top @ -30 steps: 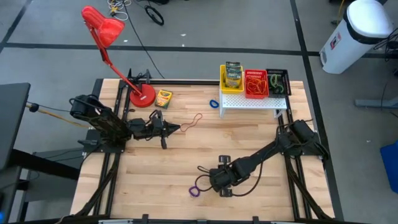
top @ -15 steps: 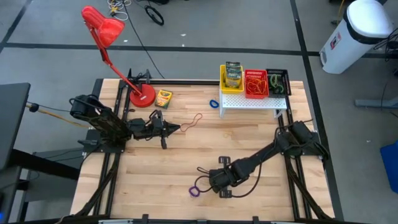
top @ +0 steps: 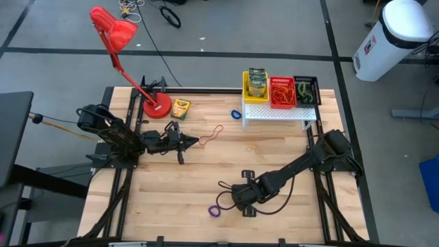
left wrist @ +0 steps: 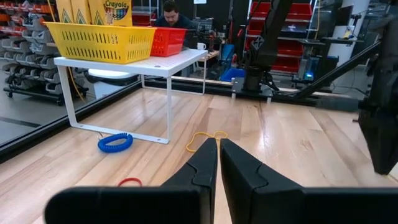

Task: Pick & Place Office Desk Supplies
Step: Put the yellow rubber band on the red basket

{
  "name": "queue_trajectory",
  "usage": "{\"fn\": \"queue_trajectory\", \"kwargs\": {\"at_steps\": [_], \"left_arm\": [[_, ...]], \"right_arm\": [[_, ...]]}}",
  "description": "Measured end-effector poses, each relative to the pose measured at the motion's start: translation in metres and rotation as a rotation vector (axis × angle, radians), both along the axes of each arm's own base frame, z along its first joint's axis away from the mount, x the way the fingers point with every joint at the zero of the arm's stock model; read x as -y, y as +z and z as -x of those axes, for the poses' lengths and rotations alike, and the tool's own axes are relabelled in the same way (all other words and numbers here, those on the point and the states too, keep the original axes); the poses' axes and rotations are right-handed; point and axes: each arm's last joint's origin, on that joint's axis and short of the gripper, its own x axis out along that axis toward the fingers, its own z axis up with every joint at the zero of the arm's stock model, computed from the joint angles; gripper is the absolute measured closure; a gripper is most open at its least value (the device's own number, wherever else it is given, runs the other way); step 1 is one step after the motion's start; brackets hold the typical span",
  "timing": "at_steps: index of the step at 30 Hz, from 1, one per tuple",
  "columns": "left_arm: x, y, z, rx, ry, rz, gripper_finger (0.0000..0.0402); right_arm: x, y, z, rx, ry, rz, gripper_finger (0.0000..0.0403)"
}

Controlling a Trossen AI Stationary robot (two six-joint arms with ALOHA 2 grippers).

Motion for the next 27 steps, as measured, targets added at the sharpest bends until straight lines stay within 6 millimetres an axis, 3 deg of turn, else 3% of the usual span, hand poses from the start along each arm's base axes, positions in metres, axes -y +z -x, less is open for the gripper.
{"fn": "queue_trajectory", "kwargs": {"at_steps": [8,19,27], "left_arm": [[0.000,0.000,0.000,0.000,0.001,0.000,0.0373],[0.000,0.000,0.000,0.000,0.000,0.000,0.0373],[0.000,0.000,0.000,0.000,0.000,0.000,0.0373]], "right_arm": [[0.003,0.027,0.005,0.080,-0.036,-0.022,0.0402],[0.005,0.049,0.008,0.179,-0.079,-0.013,0.0402],[0.016,0.090,0.021,0.332,-0.158,0.030,0.0403]]}}
